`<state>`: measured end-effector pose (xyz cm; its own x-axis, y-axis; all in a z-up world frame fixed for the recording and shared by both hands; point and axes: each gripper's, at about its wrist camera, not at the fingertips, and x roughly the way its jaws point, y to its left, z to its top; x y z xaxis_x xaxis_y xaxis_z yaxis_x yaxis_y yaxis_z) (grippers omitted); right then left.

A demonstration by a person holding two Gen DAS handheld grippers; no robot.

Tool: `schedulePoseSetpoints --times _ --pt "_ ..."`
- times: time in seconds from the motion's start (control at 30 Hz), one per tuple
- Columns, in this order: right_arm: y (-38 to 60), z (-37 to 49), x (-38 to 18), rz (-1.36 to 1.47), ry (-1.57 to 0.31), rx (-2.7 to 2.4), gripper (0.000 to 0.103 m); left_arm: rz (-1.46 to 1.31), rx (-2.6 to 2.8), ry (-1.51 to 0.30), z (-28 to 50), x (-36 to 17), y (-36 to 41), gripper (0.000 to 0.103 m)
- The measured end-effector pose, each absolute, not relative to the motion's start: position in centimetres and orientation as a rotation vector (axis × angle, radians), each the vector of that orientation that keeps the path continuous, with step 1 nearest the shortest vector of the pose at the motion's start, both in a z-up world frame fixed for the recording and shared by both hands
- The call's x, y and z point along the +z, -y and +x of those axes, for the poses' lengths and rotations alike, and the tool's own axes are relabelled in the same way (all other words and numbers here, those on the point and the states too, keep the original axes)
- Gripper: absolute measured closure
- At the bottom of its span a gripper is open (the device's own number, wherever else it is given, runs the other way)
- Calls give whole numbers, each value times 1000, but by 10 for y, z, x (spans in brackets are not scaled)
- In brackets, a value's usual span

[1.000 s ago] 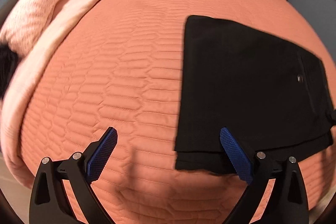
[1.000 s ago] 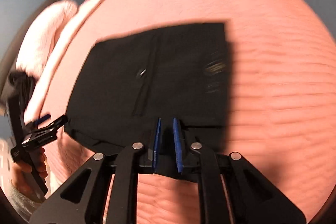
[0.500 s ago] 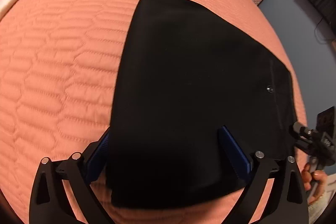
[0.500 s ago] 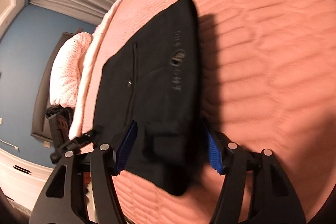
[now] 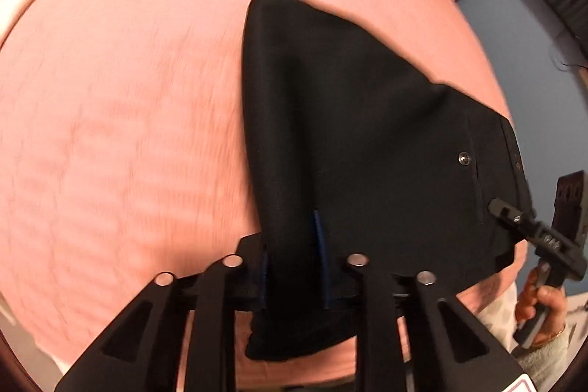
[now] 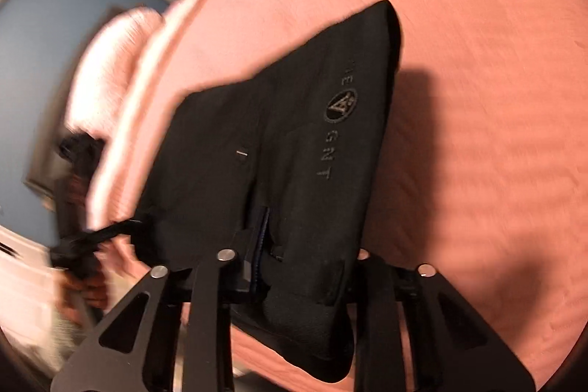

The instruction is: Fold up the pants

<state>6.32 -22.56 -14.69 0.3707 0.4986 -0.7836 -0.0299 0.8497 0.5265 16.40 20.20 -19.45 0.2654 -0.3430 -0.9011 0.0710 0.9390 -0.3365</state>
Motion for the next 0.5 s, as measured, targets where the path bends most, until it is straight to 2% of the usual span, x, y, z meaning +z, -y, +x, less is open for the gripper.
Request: schedulePoseSetpoints --times 0.03,0.1,0.13,0.2,0.23,0.3,0.37,0.47,0.5 --pt "230 62 -158 481 -1169 351 60 -259 -265 -1260 160 -197 -205 64" --pt "260 56 -153 650 -1152 300 57 -249 -186 -1216 156 -181 -213 66" --pt "268 54 -143 633 -1137 235 56 -179 -118 -1145 156 -158 -217 70" --pt "278 47 -99 517 -1009 111 56 -49 -86 -996 160 -117 -212 69" --pt "275 50 -85 495 -973 127 57 -11 -101 -972 168 -105 -204 69" --pt "241 77 -61 456 -946 242 67 28 -179 -947 198 -93 -174 67" --pt "188 107 -59 419 -948 375 76 60 -220 -990 231 -107 -140 66" --pt "119 158 -92 306 -1033 450 79 186 -136 -1151 281 -176 -106 63" --pt "110 173 -111 264 -1084 429 91 174 -124 -1176 287 -195 -108 62"
